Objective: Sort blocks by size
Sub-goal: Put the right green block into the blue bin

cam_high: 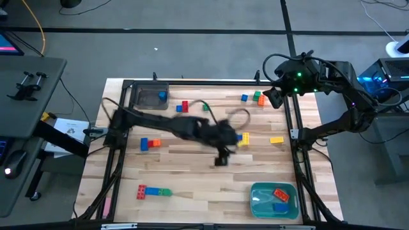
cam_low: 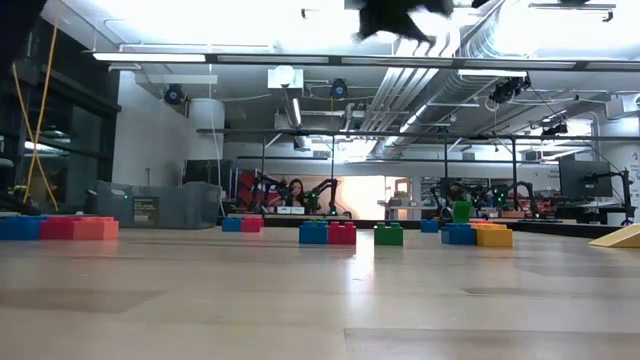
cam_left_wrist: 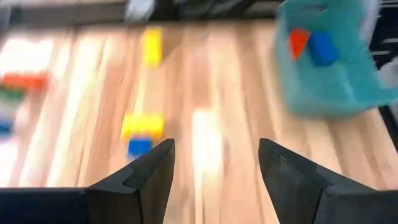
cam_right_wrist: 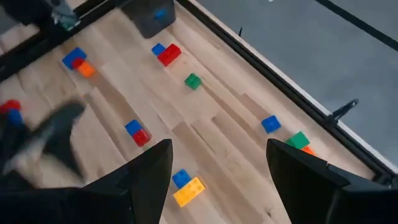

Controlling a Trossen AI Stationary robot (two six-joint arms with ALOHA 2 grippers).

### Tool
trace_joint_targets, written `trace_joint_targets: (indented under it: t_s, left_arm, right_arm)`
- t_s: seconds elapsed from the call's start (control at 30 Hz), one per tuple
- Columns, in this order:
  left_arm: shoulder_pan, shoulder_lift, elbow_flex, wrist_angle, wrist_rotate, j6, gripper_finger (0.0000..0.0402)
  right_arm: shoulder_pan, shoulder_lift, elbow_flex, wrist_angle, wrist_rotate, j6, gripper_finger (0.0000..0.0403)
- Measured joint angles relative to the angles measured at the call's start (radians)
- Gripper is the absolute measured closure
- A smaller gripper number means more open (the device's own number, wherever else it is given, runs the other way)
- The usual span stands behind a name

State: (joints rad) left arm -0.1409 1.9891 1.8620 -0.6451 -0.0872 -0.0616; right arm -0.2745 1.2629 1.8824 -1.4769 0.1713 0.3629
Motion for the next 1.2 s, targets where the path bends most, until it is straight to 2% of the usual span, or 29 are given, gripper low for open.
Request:
trace_joint_targets:
  t_s: [0.1, 0.23, 0.3, 0.37, 0.43, 0.53, 0.67, 0.9, 1.2]
  left_arm:
    - [0.001, -0.184, -0.274, 0.161, 0.001, -0.131, 0.0196]
    - [-0.104, -0.437, -0.664, 0.436, -0.025, -0.332, 0.0202]
    - [-0.186, -0.537, -0.795, 0.438, -0.038, -0.420, 0.0202]
    - [-0.280, -0.620, -0.861, 0.379, -0.055, -0.481, 0.0202]
    - [-0.382, -0.666, -0.876, 0.259, -0.059, -0.493, 0.0203]
    - [-0.519, -0.654, -0.884, 0.092, -0.087, -0.414, 0.0203]
    - [-0.627, -0.611, -0.879, 0.102, -0.152, -0.321, 0.0199]
    - [-0.665, -0.513, -0.879, 0.154, -0.172, -0.344, 0.0184]
    - [-0.664, -0.416, -0.881, 0.162, -0.195, -0.468, 0.0178]
  right_arm:
    - [0.000, 0.000, 0.000, 0.000, -0.036, -0.034, 0.0146]
    - [0.000, 0.000, 0.000, 0.000, -0.069, -0.050, 0.0146]
    - [0.000, 0.000, 0.000, -0.001, -0.074, -0.049, 0.0147]
    - [0.000, 0.000, 0.000, 0.000, -0.075, -0.037, 0.0146]
    - [0.000, 0.001, 0.000, 0.000, -0.074, -0.005, 0.0146]
    - [0.000, 0.008, 0.000, 0.000, -0.074, 0.051, 0.0146]
    - [0.000, 0.031, 0.000, 0.000, -0.071, 0.146, 0.0146]
    - [0.000, 0.095, 0.000, 0.000, -0.070, 0.221, 0.0146]
    - [0.000, 0.174, 0.000, 0.000, -0.090, 0.157, 0.0146]
